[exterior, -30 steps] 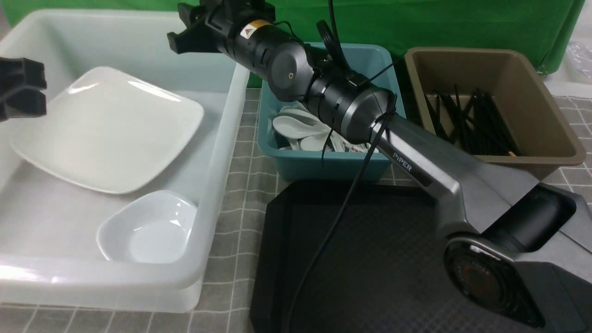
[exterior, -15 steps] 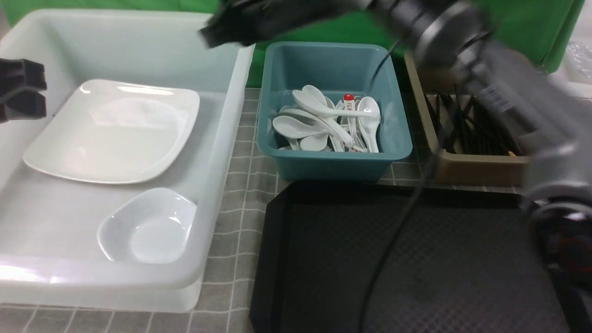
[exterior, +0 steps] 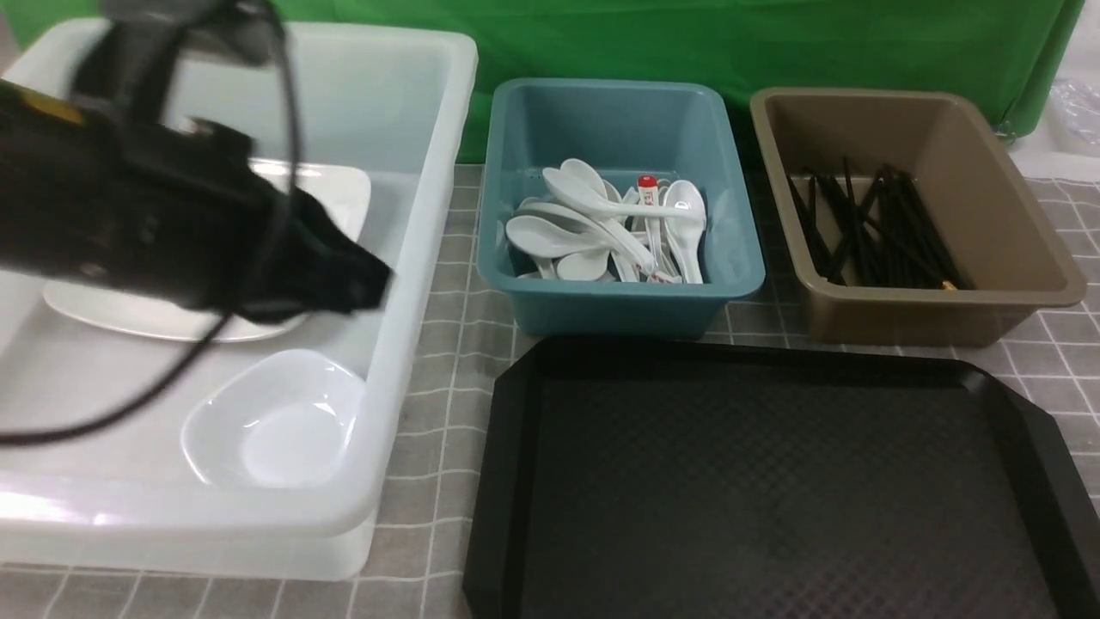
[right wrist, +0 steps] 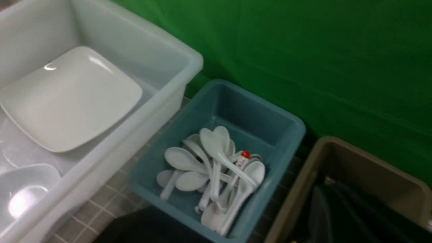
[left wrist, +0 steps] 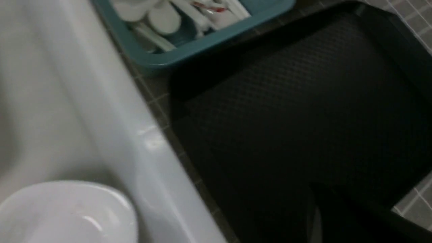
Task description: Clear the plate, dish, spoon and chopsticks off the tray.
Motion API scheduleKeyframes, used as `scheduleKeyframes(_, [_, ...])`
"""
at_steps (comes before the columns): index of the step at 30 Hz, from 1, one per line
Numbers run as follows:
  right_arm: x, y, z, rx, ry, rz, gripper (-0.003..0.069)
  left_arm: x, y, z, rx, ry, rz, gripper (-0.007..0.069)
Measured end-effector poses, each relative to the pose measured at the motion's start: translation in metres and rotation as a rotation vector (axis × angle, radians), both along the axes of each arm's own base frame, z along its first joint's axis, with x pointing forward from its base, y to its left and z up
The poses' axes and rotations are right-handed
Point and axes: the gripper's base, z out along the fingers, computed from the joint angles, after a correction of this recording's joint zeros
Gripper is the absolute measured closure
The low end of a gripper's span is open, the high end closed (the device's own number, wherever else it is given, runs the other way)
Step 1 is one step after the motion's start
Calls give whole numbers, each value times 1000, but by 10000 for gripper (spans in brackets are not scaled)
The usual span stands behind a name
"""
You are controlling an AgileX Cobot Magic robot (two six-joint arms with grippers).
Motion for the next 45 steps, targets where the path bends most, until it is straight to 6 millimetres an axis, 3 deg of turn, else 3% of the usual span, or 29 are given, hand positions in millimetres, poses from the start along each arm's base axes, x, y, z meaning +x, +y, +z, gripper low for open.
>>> scheduleKeyframes(1, [-23,-13,5,2,-37,-28,638,-5,-6,1,0,-7,-30,622])
scheduleKeyframes(2, [-27,-15,6,2,-43,-34,638,-6,-7,2,-1,-7,-35,622])
scheduleKeyframes(4, [-62,-35,-1,20,-109,-106,638,-15,-14,8,-8,-50,-66,622])
scheduleKeyframes(9, [-140,-66,-37,202,-358,-160,638,-32,-10,24,-61,-189,-45,622])
scheduleKeyframes(13, [-180,-78,-98,314,-532,-143,638,-51,4,26,-116,-281,16,622])
scheduleKeyframes(15, [-194,-82,-137,359,-622,-121,638,-65,13,17,-153,-304,63,622])
scheduleKeyframes(17, [-204,-85,-163,414,-670,-110,638,-76,19,9,-181,-311,94,622])
scheduleKeyframes(21, [-215,-87,-211,506,-722,-94,629,-103,37,-18,-261,-341,177,622])
scheduleKeyframes(24, [-219,-88,-230,524,-737,-89,582,-120,50,-44,-322,-385,246,622])
scheduleKeyframes(30, [-217,-88,-235,531,-714,-94,475,-140,65,-70,-397,-480,302,622])
scheduleKeyframes(34, [-216,-87,-236,529,-702,-96,431,-146,69,-68,-430,-527,308,622])
scheduleKeyframes(45, [-215,-87,-238,525,-690,-98,424,-146,70,-66,-440,-541,315,622])
